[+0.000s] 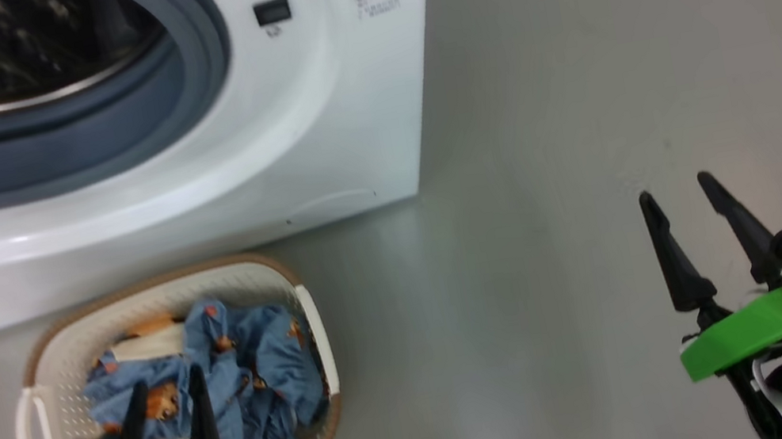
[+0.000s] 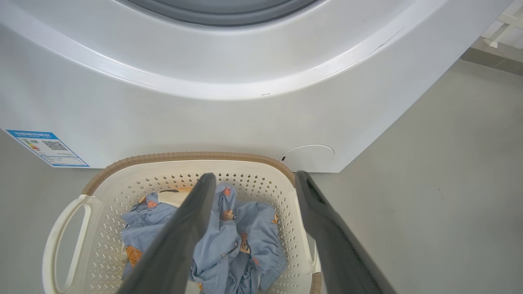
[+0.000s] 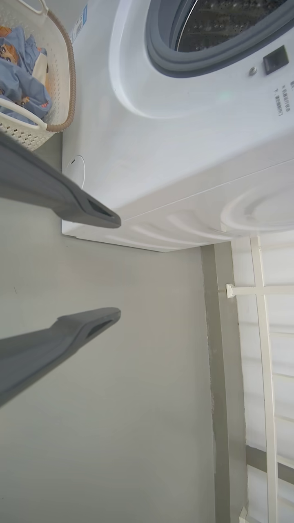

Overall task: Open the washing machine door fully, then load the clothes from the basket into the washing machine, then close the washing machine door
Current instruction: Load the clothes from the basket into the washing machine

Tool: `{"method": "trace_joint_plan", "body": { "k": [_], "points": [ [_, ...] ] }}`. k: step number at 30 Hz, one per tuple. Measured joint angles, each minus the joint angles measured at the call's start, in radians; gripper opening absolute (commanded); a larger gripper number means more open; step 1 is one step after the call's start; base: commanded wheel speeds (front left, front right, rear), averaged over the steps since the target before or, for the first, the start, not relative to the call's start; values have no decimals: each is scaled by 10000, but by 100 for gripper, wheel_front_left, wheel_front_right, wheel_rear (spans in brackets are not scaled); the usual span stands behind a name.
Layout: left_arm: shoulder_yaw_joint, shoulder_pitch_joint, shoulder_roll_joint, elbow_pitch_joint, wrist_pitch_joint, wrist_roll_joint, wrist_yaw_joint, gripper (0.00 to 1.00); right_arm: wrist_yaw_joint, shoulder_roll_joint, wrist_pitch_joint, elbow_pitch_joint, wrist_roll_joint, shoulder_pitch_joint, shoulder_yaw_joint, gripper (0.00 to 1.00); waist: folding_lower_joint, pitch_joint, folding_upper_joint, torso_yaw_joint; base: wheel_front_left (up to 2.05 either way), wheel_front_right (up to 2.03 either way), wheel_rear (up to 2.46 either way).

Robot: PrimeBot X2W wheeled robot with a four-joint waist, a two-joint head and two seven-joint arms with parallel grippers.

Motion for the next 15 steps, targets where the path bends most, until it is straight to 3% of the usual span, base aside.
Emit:
{"method": "trace_joint_plan", "body": {
  "k": [15],
  "points": [
    [-366,-2774,537,2602,0,-474,-73,100,0,-4,0,-573,-58,-709,-198,100,0,2425,0,-383,0,0,0]
  ]
}}
